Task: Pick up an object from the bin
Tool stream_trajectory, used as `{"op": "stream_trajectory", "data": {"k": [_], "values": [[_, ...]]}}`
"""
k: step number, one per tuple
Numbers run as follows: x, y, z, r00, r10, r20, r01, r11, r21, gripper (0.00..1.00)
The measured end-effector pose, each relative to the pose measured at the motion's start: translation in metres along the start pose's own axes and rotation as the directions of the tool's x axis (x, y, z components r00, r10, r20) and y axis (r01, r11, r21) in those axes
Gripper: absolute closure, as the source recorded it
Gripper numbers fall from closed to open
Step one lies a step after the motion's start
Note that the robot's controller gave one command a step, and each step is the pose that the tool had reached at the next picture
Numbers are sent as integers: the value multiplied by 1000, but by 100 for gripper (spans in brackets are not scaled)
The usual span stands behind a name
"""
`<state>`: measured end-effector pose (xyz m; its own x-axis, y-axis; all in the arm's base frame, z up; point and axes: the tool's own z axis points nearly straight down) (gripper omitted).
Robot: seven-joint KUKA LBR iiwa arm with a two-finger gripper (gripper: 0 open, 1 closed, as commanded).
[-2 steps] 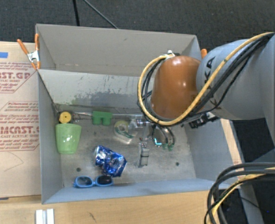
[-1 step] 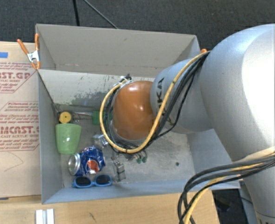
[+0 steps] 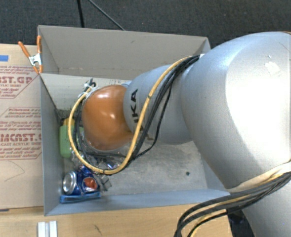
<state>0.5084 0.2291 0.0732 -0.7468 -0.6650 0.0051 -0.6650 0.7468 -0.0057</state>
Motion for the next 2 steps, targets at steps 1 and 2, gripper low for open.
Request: {"op": "stream_trajectory", "data": {"k": [1, 2], "values": [[-1, 4, 3, 1000, -1, 8, 1, 1000, -6, 100], [-1, 5, -135, 1000, -22, 16, 22, 1000, -3, 100]]}}
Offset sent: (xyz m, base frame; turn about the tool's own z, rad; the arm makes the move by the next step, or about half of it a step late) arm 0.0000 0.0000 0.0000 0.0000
